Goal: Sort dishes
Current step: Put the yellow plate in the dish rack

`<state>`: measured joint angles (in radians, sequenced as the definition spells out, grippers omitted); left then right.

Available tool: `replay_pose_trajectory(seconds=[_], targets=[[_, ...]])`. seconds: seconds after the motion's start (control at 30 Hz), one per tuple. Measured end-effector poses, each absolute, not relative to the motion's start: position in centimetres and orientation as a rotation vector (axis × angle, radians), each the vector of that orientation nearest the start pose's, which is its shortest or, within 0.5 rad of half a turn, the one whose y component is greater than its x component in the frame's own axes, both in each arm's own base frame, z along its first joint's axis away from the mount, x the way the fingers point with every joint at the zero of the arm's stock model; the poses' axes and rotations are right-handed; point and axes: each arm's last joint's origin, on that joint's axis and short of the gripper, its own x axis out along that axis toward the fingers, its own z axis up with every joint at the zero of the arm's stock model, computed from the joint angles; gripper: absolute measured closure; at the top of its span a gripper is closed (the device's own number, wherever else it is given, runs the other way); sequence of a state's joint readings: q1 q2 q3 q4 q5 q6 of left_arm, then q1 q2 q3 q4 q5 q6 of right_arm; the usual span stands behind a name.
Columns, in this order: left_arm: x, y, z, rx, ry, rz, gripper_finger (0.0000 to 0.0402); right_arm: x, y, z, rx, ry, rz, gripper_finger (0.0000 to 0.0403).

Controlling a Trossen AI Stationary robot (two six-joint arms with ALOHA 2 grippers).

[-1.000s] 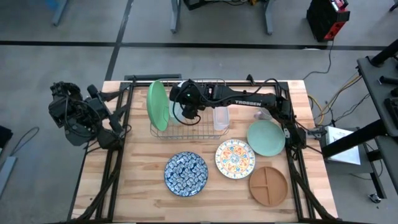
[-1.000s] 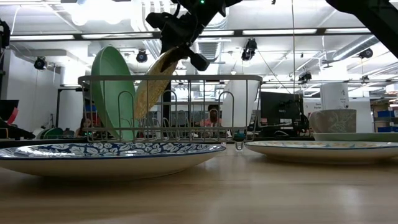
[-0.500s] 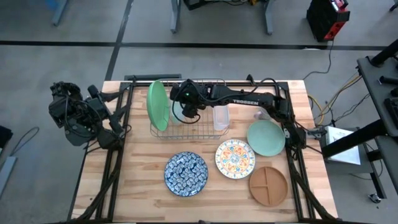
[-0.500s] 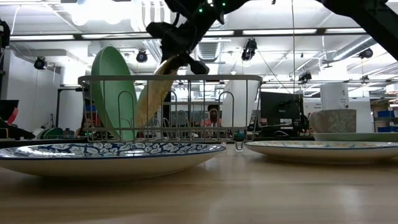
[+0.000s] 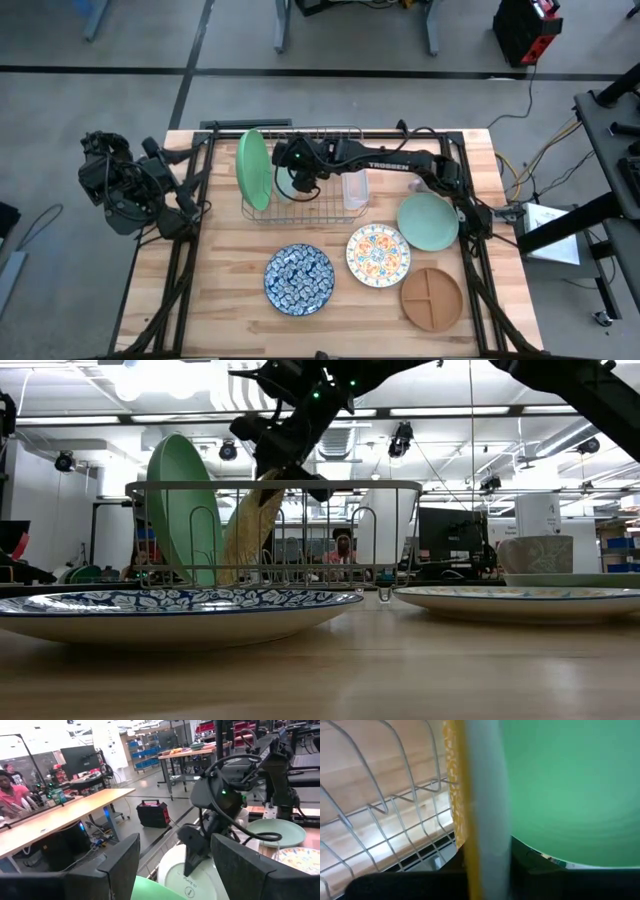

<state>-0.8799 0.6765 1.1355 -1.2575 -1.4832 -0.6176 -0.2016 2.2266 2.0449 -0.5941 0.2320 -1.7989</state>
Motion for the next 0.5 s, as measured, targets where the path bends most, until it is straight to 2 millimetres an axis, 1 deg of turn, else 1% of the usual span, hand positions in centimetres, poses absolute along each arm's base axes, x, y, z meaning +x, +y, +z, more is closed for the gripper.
replay_pose_trajectory(seconds=[0.13, 0.23, 0.33, 0.5], targets=[[5.9, -2.6, 38.0, 0.151, 0.122, 0.616, 0.0168, 49.2, -10.8, 26.2, -1.684, 0.909, 0.379, 0.0327], [5.9, -2.6, 38.0, 0.155, 0.124, 0.616, 0.0168, 49.3, -10.9, 26.5, -1.691, 0.894, 0.35, 0.0315], [6.0, -2.7, 38.0, 0.159, 0.125, 0.616, 0.0168, 49.4, -10.9, 26.7, -1.694, 0.883, 0.334, 0.0313], [6.1, -2.8, 38.0, 0.163, 0.127, 0.616, 0.0168, 49.8, -11.0, 27.2, -1.707, 0.844, 0.28, 0.0323]])
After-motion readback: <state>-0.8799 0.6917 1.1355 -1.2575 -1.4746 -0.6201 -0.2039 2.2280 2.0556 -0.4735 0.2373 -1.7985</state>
